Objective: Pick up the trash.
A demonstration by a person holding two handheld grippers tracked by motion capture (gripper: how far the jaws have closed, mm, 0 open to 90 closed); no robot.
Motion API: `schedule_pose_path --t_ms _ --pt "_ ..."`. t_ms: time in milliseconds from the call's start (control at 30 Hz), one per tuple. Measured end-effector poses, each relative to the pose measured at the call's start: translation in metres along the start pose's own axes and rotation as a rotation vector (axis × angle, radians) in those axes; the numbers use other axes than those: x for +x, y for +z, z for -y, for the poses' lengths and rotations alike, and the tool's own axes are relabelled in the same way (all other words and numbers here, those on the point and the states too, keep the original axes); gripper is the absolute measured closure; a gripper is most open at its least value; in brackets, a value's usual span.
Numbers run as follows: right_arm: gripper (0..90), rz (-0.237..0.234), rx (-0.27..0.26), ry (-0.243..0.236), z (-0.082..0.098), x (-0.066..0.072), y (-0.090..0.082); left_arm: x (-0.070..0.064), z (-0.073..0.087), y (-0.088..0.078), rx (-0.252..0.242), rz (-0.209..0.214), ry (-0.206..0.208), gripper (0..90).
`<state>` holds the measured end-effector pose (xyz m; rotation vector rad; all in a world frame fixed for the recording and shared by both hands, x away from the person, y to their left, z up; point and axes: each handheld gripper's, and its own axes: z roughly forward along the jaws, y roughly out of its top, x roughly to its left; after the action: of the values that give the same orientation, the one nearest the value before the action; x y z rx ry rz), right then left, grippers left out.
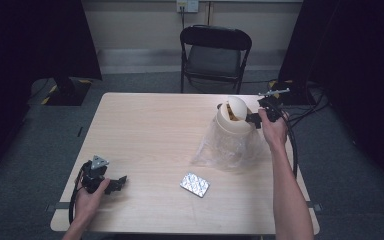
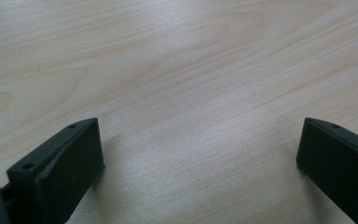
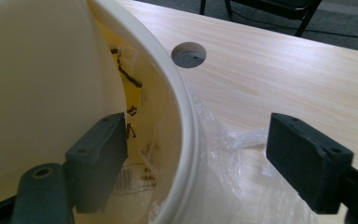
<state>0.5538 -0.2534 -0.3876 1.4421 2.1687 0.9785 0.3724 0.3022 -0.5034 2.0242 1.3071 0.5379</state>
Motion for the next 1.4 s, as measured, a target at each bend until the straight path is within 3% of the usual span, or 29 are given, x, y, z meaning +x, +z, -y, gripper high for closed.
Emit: schedule_pose_path --t_ms 167,267,467,733,900,967,1133,1400 --pt "15.9 -0.033 0.032 0.022 0.005 -0.002 0.007 0.0 0.0 0.0 -0.001 0.001 -0.002 0.0" --pt "16.0 -0.049 0.02 0.042 0.006 -0.004 0.007 0.0 0.0 0.0 -0.001 0.0 -0.001 0.0" --pt "15.6 -0.035 -0.016 0.028 0.004 -0.002 0.001 0.0 0.0 0.0 -0.002 0.0 -0.002 0.0" --pt "15.0 0.001 -0.083 0.037 0.004 -0.006 -0.021 0.0 0.0 0.0 -0.001 0.0 0.0 0.0" --pt "15.2 0.025 -0.131 0.018 0.005 -0.004 -0.041 0.0 0.0 0.0 0.0 0.0 0.0 0.0" --pt "14.6 0.014 -0.164 0.007 0.01 0.001 -0.056 0.0 0.0 0.0 -0.001 0.001 0.001 0.0" --pt "14.5 0.004 -0.161 0.007 0.021 0.009 -0.069 0.0 0.0 0.0 -0.001 0.0 0.002 0.0" --pt "14.3 -0.026 -0.182 -0.036 0.046 0.031 -0.089 0.0 0.0 0.0 0.0 0.001 0.002 0.0"
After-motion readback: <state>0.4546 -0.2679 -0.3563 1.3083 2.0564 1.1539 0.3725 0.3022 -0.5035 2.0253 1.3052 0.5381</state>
